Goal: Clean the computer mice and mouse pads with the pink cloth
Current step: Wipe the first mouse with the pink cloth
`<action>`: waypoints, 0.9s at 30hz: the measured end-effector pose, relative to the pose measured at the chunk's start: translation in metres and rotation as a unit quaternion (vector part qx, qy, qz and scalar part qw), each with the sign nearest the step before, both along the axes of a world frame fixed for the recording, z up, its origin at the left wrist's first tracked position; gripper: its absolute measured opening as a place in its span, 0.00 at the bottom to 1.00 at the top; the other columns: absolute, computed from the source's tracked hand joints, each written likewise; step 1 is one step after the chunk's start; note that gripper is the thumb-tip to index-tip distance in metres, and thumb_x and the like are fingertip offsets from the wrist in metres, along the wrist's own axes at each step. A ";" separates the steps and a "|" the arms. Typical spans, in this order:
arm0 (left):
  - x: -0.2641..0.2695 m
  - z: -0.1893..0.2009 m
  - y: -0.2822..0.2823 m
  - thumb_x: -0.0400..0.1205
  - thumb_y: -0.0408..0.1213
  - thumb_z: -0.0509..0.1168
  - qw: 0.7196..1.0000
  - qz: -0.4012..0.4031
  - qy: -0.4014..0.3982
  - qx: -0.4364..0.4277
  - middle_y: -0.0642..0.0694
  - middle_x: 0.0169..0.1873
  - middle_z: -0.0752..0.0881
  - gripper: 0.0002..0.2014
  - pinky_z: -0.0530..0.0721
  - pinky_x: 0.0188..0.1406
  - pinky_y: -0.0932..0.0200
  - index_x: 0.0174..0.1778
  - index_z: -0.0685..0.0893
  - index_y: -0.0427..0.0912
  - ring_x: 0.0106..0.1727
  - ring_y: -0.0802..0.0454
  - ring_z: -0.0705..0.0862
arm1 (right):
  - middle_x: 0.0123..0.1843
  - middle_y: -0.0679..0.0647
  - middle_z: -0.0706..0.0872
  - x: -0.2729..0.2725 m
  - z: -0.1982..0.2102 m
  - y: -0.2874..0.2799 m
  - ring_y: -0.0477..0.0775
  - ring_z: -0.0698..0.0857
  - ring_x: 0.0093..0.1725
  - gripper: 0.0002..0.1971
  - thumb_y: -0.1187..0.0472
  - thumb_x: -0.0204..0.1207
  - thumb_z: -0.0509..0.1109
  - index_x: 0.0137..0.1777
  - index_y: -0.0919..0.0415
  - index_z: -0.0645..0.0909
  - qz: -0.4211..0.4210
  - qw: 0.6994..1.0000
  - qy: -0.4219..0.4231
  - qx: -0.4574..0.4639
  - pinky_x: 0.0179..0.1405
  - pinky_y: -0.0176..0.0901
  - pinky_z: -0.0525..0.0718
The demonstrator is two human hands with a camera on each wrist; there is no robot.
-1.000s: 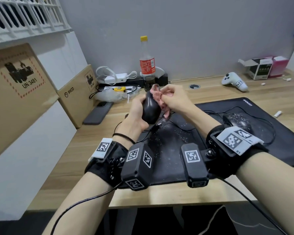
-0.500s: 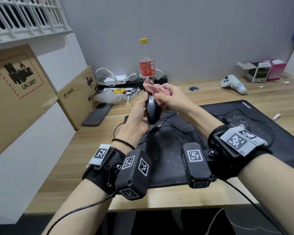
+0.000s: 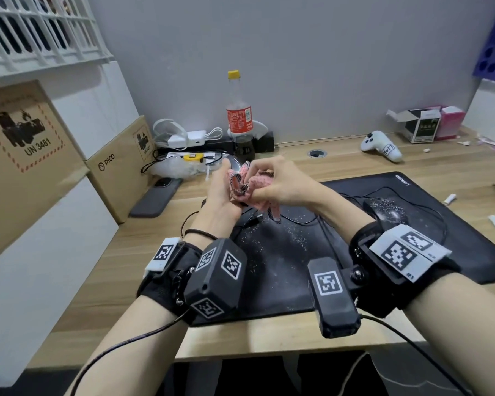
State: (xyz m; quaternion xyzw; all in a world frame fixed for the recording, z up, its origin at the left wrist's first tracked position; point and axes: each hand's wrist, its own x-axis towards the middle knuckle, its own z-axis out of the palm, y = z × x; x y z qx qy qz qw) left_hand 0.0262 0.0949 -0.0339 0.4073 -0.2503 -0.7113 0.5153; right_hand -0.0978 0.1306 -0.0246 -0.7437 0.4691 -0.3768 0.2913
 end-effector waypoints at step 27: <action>0.003 -0.012 0.011 0.74 0.30 0.75 0.979 0.001 -0.165 -0.118 0.53 0.32 0.86 0.25 0.77 0.40 0.63 0.68 0.79 0.41 0.25 0.64 0.80 | 0.40 0.51 0.84 -0.005 -0.003 -0.026 0.52 0.82 0.39 0.08 0.63 0.71 0.73 0.43 0.53 0.75 -0.170 0.964 -0.201 0.038 0.39 0.50 0.81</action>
